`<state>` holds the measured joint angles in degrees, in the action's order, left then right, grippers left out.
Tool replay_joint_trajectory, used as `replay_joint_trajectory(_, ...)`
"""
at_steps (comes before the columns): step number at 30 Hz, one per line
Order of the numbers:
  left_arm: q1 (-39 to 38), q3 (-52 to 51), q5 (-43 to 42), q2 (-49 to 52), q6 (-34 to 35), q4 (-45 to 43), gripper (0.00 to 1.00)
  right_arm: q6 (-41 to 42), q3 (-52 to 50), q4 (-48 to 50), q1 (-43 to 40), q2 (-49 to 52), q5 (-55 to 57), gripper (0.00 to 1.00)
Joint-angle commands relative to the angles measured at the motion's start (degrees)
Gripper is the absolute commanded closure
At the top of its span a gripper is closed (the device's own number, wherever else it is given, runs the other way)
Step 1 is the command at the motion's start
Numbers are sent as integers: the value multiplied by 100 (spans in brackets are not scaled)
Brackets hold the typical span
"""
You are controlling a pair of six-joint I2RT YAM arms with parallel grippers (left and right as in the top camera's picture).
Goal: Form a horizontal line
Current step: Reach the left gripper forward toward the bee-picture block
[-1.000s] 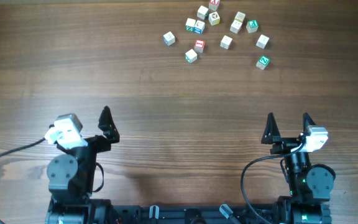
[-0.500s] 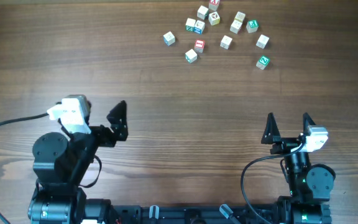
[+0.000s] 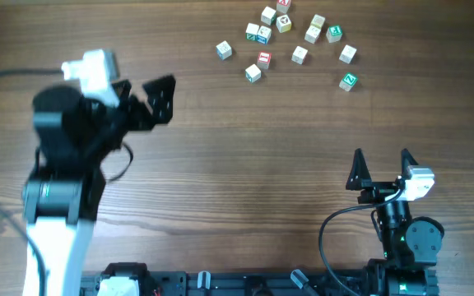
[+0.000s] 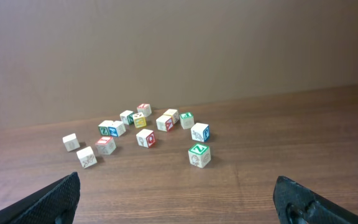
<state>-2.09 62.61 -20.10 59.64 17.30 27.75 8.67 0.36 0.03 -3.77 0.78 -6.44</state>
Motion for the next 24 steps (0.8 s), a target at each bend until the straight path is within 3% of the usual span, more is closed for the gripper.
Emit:
replay_joint_trajectory(1, 7, 610, -136, 1003, 142, -7, 0, -103, -7, 35, 22, -17, -92, 0)
replay_joint_trajectory(6, 7, 767, -127, 1565, 138, -155, 0, -103, -7, 37, 22, -17, -92, 0)
replay_joint_trajectory(11, 7, 815, -85, 1569, 138, -573, 0, -103, -7, 37, 22, -17, -92, 0)
replay_joint_trajectory(24, 7, 1027, 632, 1572, 136, -656, 0, -103, -7, 37, 22, -17, -92, 0)
